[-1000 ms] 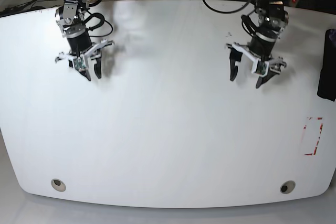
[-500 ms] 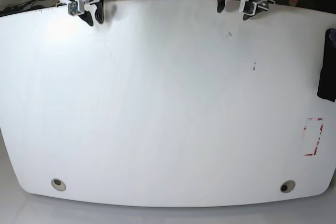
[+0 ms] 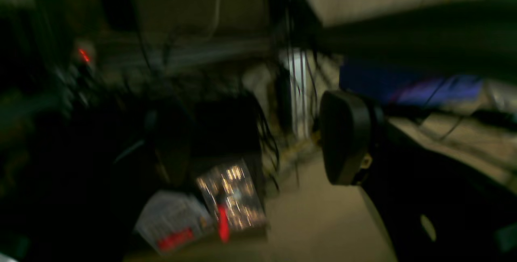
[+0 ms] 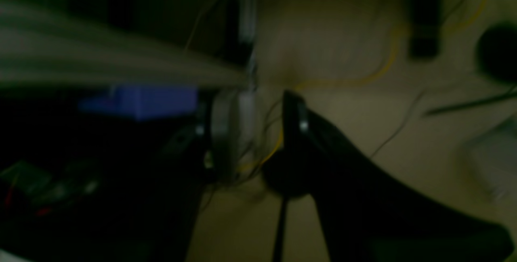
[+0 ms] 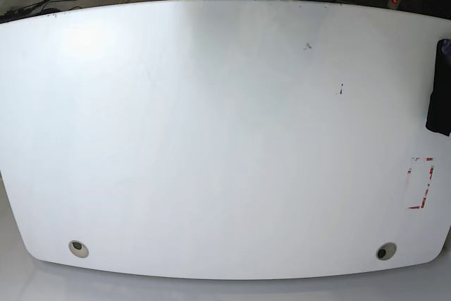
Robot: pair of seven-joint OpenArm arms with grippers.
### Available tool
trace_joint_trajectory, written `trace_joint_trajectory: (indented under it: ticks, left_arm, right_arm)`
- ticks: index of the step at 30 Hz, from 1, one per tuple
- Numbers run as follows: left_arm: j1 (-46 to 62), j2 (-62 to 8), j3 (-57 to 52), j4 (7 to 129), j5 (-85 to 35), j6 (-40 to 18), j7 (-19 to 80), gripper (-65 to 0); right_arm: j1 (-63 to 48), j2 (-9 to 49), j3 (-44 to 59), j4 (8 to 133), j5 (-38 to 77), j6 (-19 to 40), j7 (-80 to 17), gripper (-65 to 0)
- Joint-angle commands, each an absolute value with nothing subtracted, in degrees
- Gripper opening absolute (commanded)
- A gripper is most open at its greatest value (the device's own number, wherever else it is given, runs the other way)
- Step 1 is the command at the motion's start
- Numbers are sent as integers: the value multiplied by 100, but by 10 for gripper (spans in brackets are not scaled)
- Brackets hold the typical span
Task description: Fold the T-shirt properly
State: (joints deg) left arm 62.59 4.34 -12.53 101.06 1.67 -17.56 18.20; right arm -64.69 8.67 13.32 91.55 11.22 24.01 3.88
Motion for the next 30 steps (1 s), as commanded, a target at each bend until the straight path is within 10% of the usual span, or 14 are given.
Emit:
trace_joint_trajectory:
  ticks: [1,21,30]
  left_arm:
    - [6158,426,-1270,9543,163,-1763,1807,-204]
    - [3187,-400,-1262,4866,180,-1745,1798,-204]
    - [2246,-488,-1218,3125,189,-760,875,-204]
  right_arm:
    - [-6308,980,1226,8585,1156,2422,488,-484]
    - [-3301,1244,743,4233,637,2378,505,-484]
    - [-2264,1200,743,3037,101,2369,505,-480]
